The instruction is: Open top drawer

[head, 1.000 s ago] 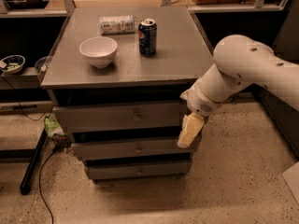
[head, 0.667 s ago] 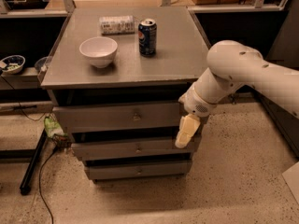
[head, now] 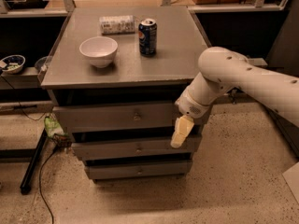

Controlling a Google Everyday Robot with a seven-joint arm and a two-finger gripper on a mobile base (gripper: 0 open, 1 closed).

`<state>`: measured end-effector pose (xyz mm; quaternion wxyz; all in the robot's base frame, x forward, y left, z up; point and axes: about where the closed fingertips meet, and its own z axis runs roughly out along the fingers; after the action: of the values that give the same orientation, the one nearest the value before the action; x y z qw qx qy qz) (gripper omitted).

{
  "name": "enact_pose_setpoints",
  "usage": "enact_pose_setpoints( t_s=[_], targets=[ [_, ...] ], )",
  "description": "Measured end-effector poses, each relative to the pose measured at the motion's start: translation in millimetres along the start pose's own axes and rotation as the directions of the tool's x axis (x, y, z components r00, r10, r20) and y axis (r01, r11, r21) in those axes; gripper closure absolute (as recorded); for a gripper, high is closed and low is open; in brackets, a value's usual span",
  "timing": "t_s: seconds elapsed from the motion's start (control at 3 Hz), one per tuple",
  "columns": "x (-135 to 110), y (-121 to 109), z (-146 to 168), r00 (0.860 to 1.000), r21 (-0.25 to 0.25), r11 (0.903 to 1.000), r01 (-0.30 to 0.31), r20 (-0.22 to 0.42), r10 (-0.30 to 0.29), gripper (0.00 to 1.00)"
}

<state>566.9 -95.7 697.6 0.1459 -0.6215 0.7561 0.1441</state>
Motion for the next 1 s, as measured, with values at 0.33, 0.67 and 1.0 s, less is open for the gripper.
enact_pose_setpoints(
  t_s=[0.33,0.67,1.0],
  targets=[
    [1,-2,-13,1.000,0.073,0.9970,-0.026,0.000,0.026,0.00],
    [-2,-1,-30,1.000,0.122,0.9922,-0.028,0.016,0.026,0.00],
    [-1,-12,-24,0.999,0.117,0.9928,-0.027,0.022,0.025,0.00]
  ],
)
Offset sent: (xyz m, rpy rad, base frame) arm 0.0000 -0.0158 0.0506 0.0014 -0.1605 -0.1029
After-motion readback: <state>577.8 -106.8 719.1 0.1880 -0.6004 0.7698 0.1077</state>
